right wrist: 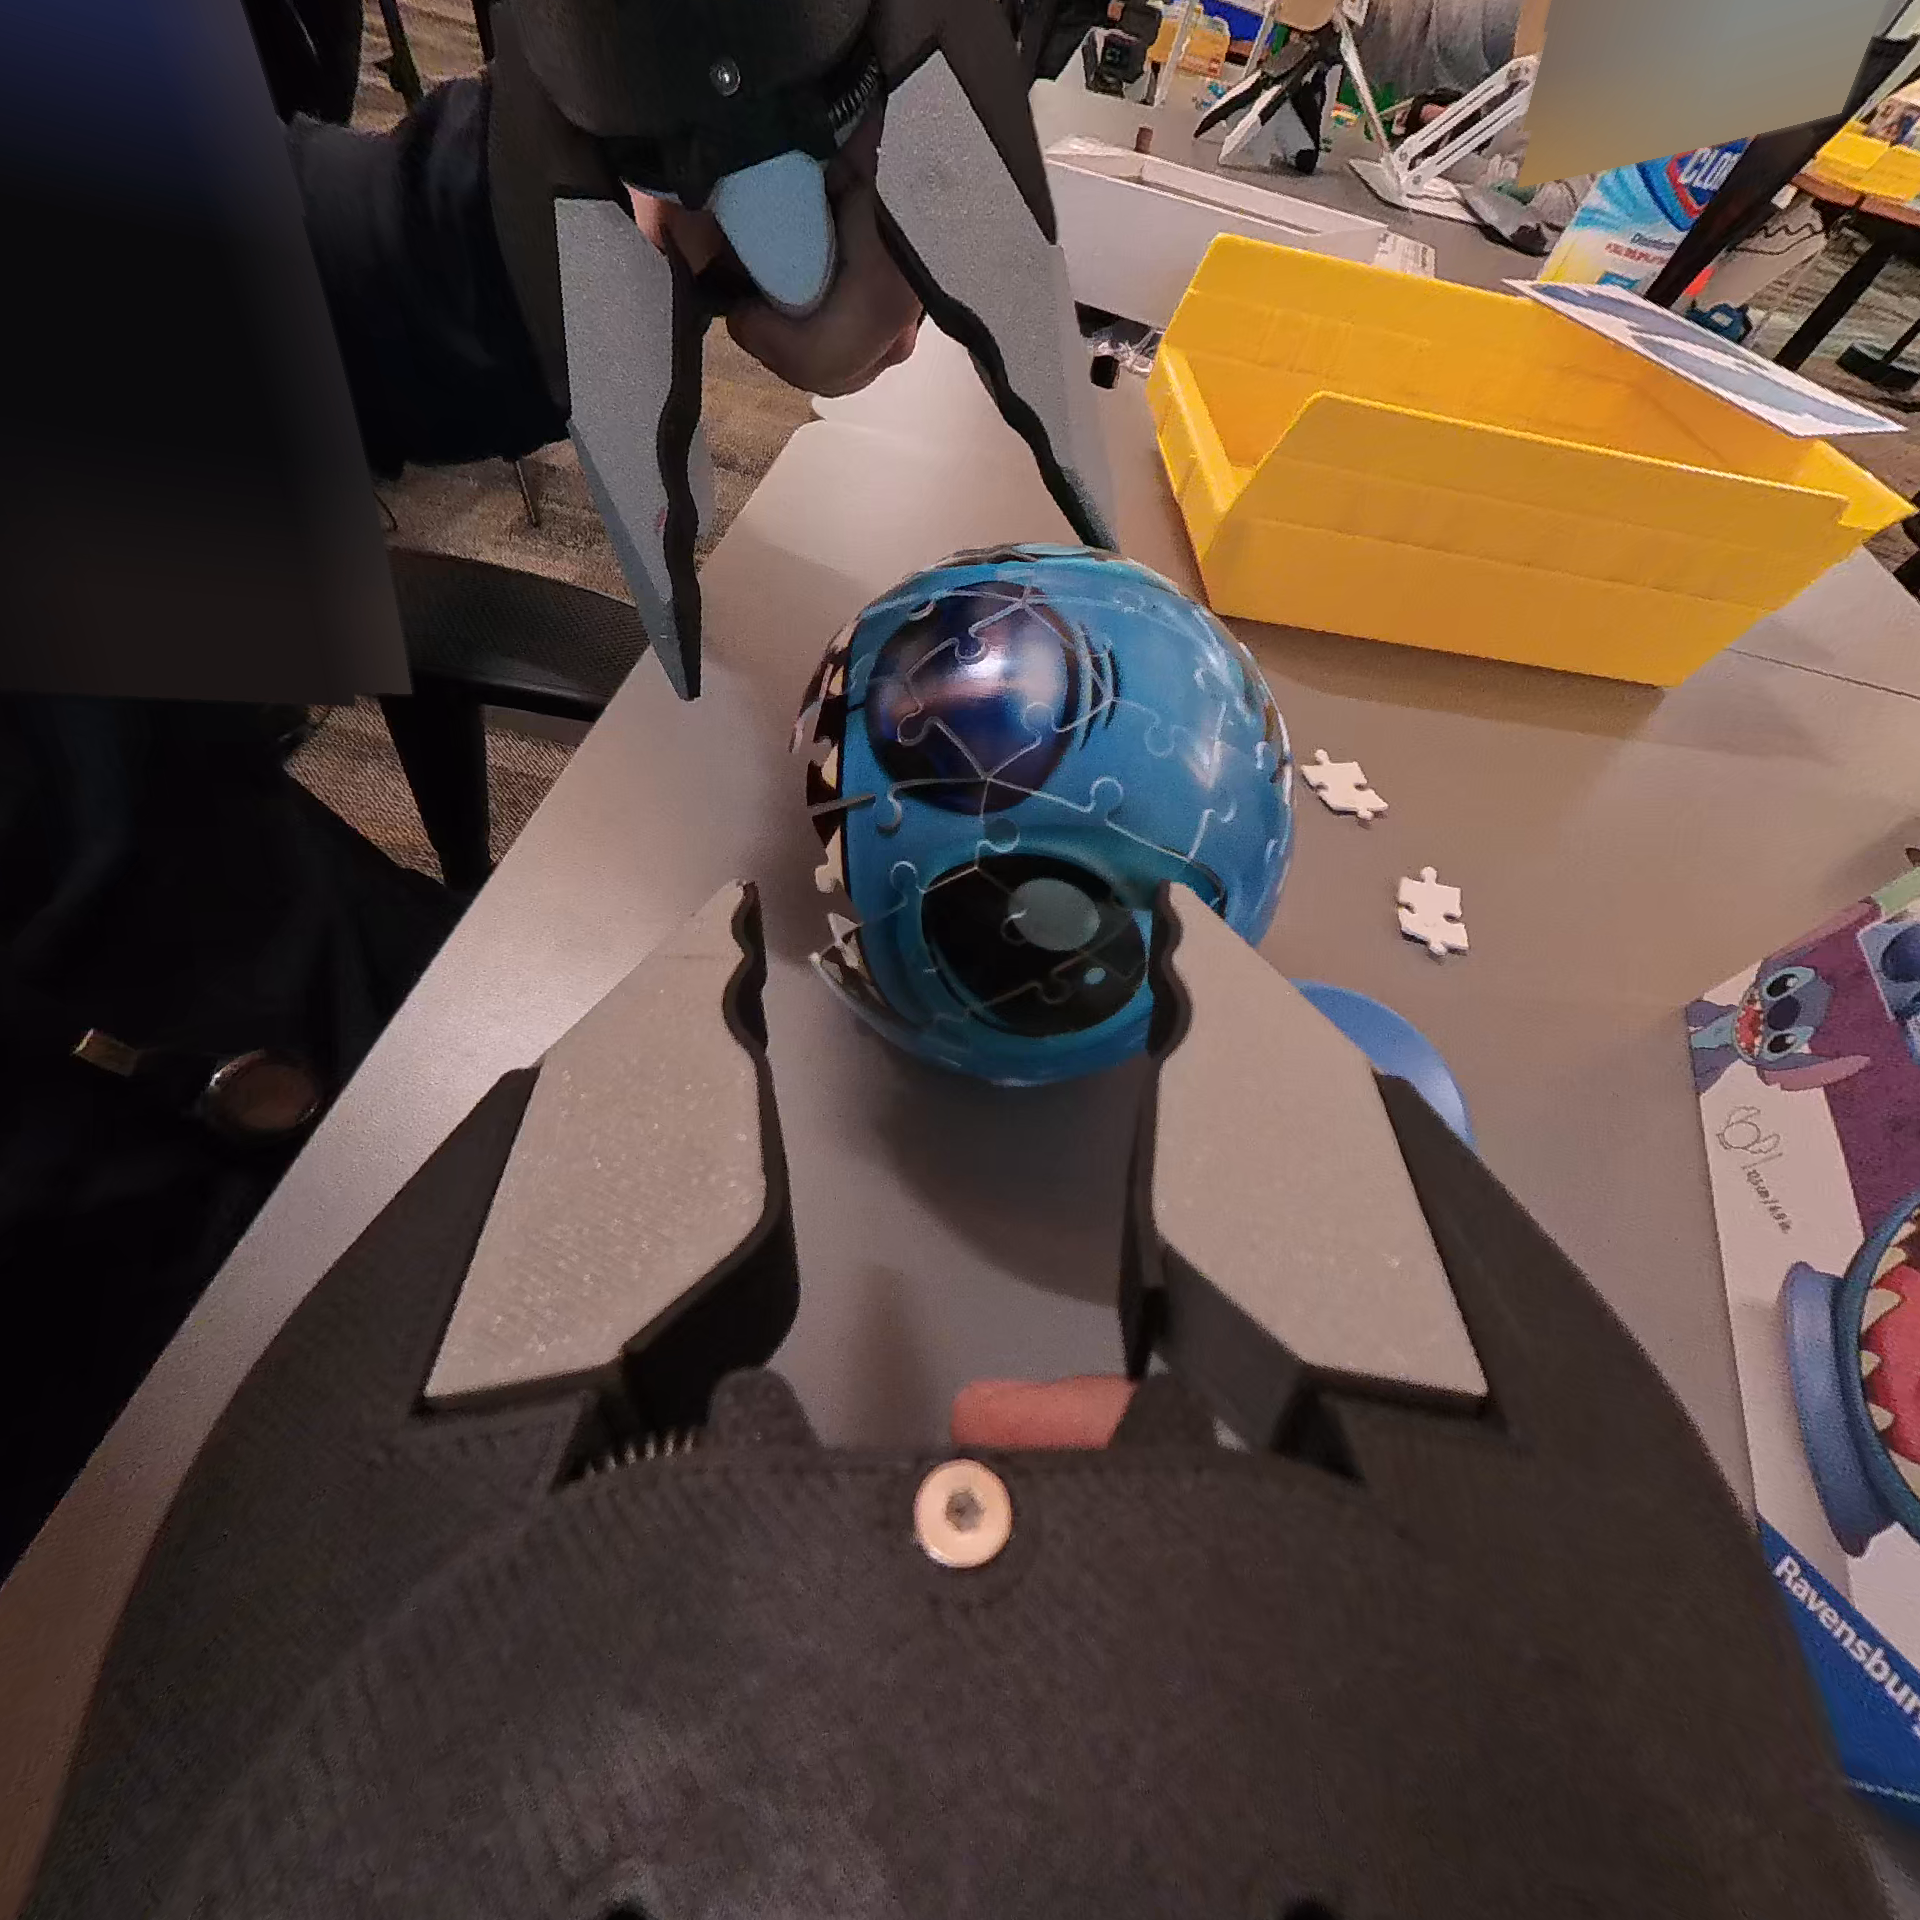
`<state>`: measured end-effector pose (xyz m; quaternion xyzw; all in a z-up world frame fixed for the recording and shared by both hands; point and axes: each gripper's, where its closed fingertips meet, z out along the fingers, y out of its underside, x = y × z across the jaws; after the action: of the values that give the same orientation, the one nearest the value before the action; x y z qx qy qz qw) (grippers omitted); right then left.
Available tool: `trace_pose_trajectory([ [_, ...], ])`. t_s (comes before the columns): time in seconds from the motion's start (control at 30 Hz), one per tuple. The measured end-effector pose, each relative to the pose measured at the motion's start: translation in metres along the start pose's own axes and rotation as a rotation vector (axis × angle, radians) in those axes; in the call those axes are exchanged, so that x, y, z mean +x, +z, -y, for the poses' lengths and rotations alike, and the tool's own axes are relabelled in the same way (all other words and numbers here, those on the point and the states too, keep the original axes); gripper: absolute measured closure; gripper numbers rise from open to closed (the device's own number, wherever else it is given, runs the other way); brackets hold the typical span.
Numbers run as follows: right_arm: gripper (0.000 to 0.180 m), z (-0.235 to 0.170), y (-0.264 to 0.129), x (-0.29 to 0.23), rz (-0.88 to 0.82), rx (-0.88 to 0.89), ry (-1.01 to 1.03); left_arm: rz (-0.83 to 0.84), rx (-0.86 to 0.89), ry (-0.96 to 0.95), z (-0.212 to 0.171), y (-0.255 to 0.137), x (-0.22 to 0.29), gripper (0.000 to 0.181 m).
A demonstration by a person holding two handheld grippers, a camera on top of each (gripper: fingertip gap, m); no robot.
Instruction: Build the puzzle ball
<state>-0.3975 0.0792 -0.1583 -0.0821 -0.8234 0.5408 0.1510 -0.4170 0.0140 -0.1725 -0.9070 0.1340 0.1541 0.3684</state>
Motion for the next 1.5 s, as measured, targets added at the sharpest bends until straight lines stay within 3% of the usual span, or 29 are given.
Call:
trace_pose_trajectory([
  [0.97,0.104,0.015,0.018,-0.004,-0.029,0.033,-0.041,0.015,0.061,-0.154,-0.013,-0.009,0.008,0.069],
  [1.5,0.102,0.006,0.017,0.022,-0.061,0.045,0.059,0.011,0.085,-0.167,-0.004,0.0,-0.009,0.071],
])
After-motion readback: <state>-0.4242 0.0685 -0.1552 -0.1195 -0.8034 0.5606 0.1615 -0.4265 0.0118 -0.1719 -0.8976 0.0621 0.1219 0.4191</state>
